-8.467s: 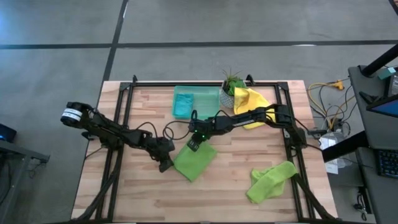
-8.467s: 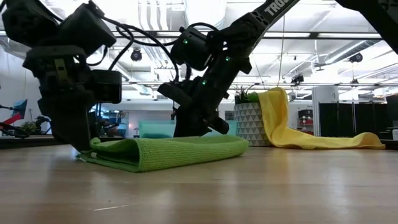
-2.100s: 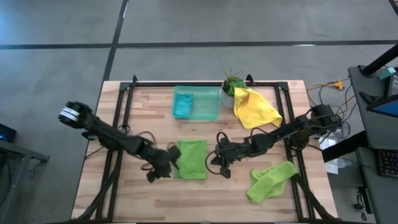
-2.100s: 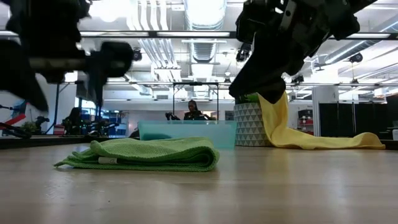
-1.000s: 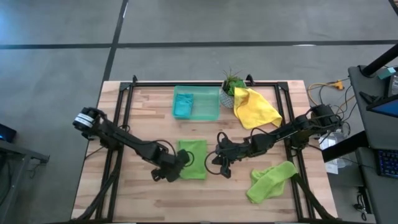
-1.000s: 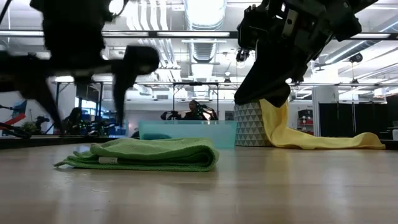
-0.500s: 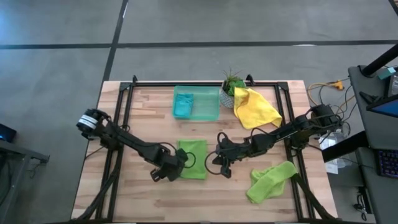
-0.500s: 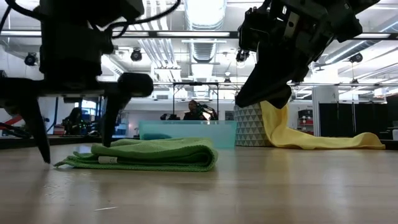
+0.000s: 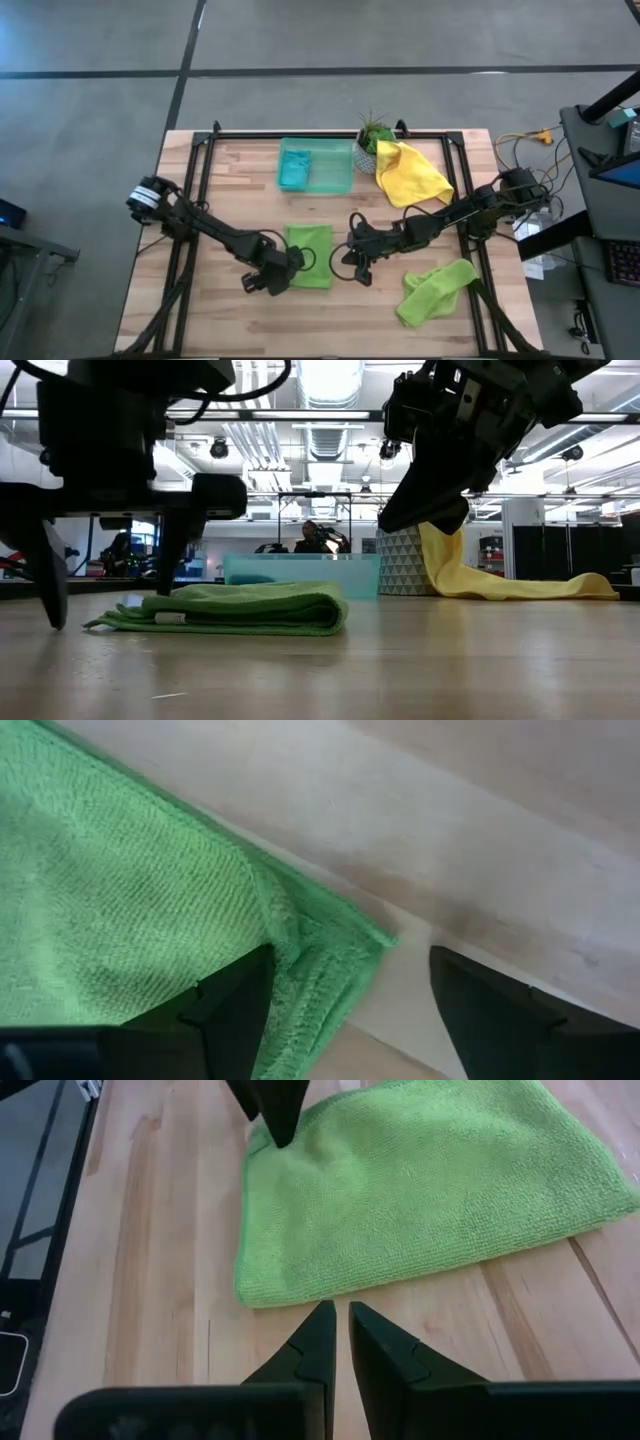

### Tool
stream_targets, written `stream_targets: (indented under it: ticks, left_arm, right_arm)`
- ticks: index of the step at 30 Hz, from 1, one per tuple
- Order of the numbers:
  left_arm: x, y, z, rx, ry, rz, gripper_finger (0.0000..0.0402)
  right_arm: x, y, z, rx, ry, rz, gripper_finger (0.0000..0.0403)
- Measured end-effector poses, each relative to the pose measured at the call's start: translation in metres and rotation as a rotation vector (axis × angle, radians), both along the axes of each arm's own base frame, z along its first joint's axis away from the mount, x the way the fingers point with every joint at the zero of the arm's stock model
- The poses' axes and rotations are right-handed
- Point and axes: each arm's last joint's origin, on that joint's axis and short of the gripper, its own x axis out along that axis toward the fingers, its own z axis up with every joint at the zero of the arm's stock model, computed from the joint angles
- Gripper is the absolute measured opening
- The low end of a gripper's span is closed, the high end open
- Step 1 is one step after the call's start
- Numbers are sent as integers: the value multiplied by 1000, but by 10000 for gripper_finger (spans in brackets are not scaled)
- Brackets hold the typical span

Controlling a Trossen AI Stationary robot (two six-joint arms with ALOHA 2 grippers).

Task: Fold microfiber towels
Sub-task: Fold the green microfiber towel

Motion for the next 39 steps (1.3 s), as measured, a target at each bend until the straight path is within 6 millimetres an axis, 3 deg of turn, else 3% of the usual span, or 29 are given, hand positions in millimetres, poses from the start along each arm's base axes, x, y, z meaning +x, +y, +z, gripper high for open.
stream_targets:
  ticks: [12,16,27,35,39]
  left_arm:
    - [0,0,0,-8,4,26,247]
    - [2,-1,-6,-23,30,90,206]
    - [3,-2,-15,-48,79,144,11]
    - [1,2,2,-33,2,185,3]
    - [4,3,6,-45,-31,242,2]
  right_arm:
    - [-1,0,-2,36,14,-34,29]
    - [-1,0,-2,37,14,-35,29]
    - [-1,0,-2,44,15,-42,29]
    - [9,-4,5,123,-97,-85,29]
    - [26,-16,-8,290,-150,-161,29]
